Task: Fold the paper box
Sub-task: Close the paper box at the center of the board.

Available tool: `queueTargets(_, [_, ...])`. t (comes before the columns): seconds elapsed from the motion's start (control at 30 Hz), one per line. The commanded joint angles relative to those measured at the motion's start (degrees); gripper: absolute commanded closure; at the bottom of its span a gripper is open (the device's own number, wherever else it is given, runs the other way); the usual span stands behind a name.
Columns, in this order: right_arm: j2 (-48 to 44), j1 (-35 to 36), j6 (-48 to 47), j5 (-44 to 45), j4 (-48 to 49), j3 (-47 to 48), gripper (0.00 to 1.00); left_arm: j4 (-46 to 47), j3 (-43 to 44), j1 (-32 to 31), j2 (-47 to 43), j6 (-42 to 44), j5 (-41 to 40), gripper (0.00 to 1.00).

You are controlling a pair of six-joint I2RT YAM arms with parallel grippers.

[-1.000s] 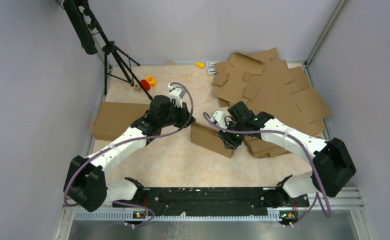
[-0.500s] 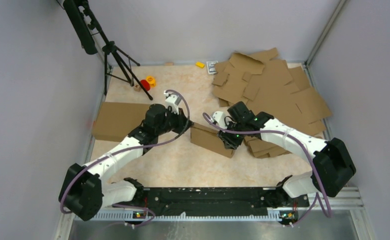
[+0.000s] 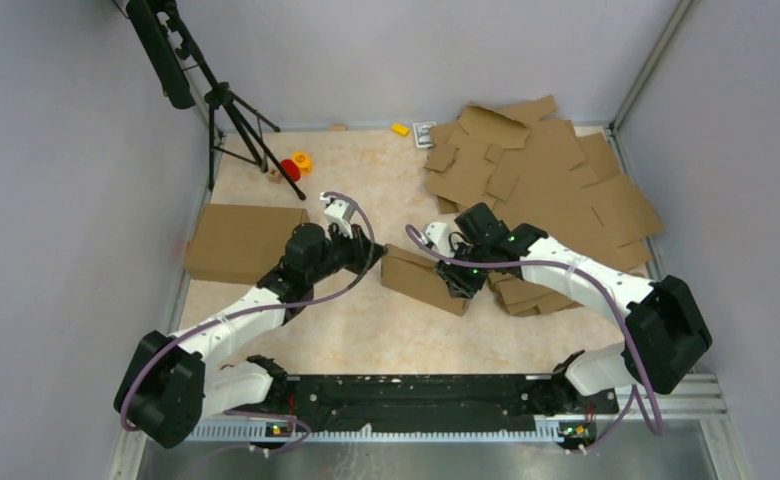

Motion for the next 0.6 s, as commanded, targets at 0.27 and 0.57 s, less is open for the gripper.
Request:
queueTargets(0.27, [-0.3, 0.7, -0.3, 1.8, 3.5, -2.5, 0.86, -15.6, 3.2, 0.1, -4.6, 2.6, -7.3, 0.51])
queueTargets(0.57, [-0.4, 0.7, -0.2, 1.3, 3.8, -2.4, 0.86, -17.0, 11.7, 1.2, -3.3, 1.0, -2.8, 0.43])
